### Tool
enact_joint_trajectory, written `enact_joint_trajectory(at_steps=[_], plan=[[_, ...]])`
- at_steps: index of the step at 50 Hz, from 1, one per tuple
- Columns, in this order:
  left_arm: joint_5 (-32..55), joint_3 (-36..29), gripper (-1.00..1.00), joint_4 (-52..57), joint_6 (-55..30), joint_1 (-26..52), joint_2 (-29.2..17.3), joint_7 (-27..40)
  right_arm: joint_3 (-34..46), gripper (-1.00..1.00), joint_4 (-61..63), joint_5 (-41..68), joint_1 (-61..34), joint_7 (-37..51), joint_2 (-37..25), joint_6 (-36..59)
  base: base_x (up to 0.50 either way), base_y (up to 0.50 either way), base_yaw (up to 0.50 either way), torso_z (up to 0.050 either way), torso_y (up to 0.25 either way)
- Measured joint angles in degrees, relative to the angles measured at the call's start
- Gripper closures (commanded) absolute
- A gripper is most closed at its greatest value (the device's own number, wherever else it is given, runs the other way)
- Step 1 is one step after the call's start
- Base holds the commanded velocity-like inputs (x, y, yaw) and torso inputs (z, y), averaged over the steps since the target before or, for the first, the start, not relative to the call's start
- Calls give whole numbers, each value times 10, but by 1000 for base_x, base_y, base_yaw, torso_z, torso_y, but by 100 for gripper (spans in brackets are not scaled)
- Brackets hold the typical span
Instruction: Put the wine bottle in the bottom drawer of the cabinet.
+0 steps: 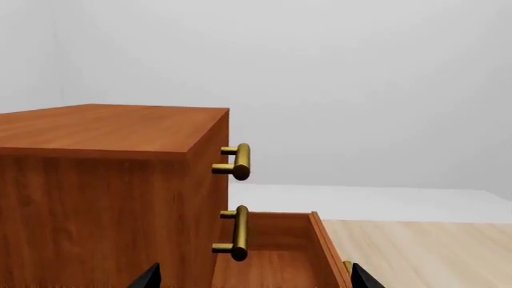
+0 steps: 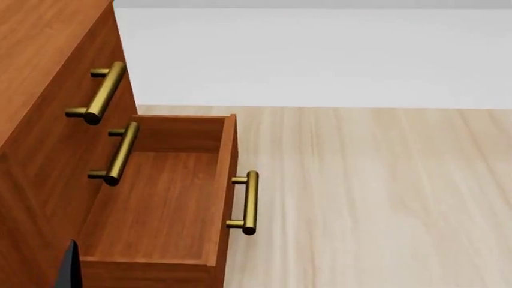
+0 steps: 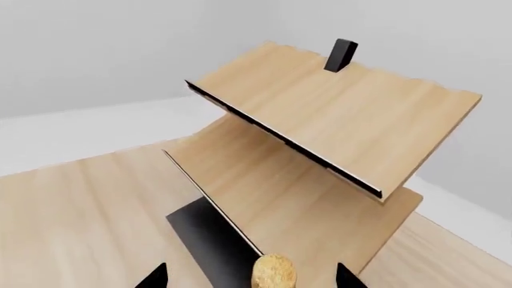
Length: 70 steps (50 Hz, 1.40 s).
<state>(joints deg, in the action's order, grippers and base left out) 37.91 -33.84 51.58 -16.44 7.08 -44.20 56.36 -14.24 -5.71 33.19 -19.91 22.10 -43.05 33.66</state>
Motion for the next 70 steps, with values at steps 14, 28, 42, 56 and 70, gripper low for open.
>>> enact_joint_trajectory(at_steps=[14,28,42,56,70], plan=[[0,-2,-100,-1,1,1,-1,1,0,-100,-16,-3,11,-4,6,-8,0,0,0,0,0],[1,0,-100,-3,3,1,-4,2,0,-100,-54,-10,9,-12,10,-24,0,0,0,0,0],[0,0,-100,-4,4,1,-5,4,9,-100,-98,-21,-7,-22,11,-34,0,0,0,0,0],[-1,-4,-100,-3,1,4,-3,6,30,-100,-141,-34,-40,-31,16,-42,0,0,0,0,0],[-2,-7,-100,-5,1,5,-2,5,47,-100,-168,-45,-75,-35,17,-40,0,0,0,0,0]])
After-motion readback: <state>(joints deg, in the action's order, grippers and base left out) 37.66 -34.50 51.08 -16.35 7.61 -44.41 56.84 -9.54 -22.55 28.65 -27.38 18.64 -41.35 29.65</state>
